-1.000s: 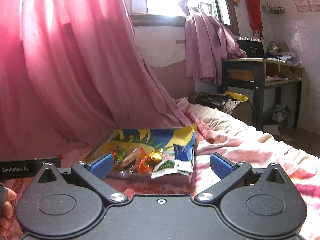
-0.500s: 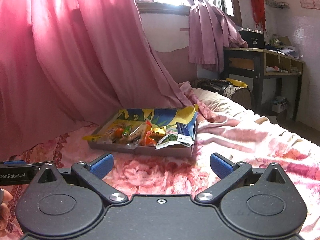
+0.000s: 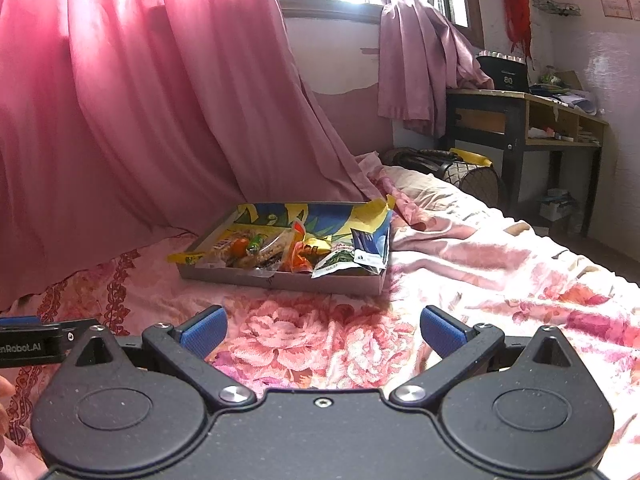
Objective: Organize snacks
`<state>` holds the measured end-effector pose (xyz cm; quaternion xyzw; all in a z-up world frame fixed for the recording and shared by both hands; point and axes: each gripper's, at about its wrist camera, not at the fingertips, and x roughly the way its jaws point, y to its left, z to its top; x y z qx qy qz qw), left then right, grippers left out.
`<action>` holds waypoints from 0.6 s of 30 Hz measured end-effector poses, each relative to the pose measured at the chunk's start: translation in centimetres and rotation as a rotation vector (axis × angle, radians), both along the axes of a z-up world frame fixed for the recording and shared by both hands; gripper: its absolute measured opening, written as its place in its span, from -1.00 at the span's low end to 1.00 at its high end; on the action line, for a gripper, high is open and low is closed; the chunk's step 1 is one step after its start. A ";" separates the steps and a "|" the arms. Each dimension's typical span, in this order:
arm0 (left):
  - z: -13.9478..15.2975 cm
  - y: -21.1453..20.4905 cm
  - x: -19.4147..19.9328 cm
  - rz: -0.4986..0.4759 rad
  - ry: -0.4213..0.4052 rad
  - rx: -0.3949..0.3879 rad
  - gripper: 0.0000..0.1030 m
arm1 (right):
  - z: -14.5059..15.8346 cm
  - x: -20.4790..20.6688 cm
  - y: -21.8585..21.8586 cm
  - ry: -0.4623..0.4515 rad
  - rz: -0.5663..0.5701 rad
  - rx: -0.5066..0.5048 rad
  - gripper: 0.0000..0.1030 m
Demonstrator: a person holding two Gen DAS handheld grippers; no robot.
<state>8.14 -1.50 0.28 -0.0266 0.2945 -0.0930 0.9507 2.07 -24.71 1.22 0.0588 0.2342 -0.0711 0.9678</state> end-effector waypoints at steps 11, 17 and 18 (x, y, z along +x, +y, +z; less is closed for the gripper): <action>-0.2 0.3 -0.2 0.004 0.009 -0.001 0.99 | -0.2 0.0 0.0 0.012 -0.008 0.001 0.99; -0.3 0.3 -0.2 0.003 0.013 -0.003 0.99 | -0.2 0.1 0.0 0.018 -0.009 -0.002 0.99; -0.4 0.3 -0.2 0.002 0.014 -0.005 0.99 | -0.2 0.1 0.0 0.019 -0.009 -0.003 0.99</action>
